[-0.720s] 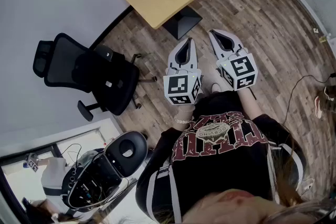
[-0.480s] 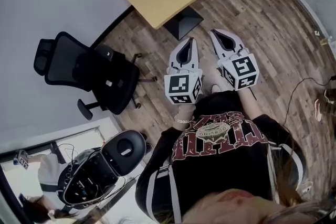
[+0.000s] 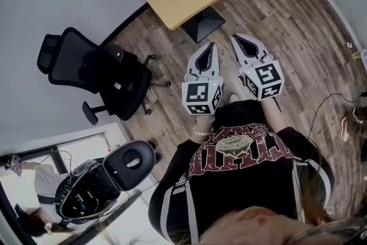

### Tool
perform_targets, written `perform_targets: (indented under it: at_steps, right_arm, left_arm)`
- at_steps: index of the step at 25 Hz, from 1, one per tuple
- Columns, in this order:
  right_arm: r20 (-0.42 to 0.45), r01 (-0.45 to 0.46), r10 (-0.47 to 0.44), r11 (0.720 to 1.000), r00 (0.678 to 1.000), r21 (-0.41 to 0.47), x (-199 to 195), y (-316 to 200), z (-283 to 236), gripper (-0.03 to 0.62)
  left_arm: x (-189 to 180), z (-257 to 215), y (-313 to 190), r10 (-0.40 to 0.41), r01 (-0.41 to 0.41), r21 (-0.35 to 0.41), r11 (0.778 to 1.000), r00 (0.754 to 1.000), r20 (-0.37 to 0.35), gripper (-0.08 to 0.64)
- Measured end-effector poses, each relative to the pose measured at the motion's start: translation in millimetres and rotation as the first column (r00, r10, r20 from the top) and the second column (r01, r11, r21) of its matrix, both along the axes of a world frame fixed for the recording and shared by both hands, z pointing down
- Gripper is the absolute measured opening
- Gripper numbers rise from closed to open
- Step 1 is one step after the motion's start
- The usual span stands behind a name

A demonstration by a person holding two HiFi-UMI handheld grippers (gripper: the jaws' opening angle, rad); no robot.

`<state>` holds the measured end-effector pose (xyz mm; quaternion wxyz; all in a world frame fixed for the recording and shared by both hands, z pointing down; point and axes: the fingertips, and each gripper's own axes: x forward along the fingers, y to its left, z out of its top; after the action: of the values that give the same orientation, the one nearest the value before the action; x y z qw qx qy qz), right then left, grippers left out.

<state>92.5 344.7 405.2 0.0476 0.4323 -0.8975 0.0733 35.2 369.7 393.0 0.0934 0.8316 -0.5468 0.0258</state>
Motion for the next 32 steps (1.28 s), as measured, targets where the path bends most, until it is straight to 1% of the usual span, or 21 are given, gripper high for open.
perform_targets:
  at_steps: [4,9,13,16,21,29,32]
  right_arm:
    - [-0.008,0.015,-0.015,1.0,1.0,-0.011,-2.1,-4.5,4.0,0.018]
    - [-0.007,0.019,-0.019,1.0,1.0,-0.014,-9.9,-16.0,4.9,0.018]
    - [-0.009,0.014,-0.014,1.0,1.0,-0.011,-17.7,-29.3,2.9,0.018]
    - [-0.013,0.008,-0.008,1.0,1.0,-0.008,-21.7,-39.1,0.8,0.018]
    - [-0.017,-0.001,0.0,1.0,1.0,-0.018,-29.0,-58.2,3.5,0.018]
    - [-0.022,-0.034,0.033,0.999,0.999,-0.016,-38.9,-92.0,5.8,0.018]
    - [-0.015,-0.046,0.046,0.999,0.999,-0.016,-45.2,-106.6,5.1,0.018]
  left_arm:
    - [-0.6,1.9,-5.9,-0.014,0.014,0.004,1.0,1.0,0.009,0.048]
    - [-6.2,2.4,-18.7,-0.009,0.009,0.012,1.0,1.0,-0.004,0.048]
    - [-13.9,-0.2,-33.8,-0.001,0.001,0.021,1.0,1.0,0.004,0.048]
    - [-14.3,-3.6,-44.6,0.02,-0.02,0.025,0.999,1.0,-0.004,0.048]
    - [-18.0,1.0,-64.7,0.051,-0.05,0.003,0.999,0.998,-0.033,0.048]
    - [-33.3,1.2,-99.9,0.066,-0.066,0.018,0.998,0.997,-0.031,0.048]
    - [-38.2,1.3,-114.7,0.089,-0.088,0.016,0.996,0.996,-0.033,0.048]
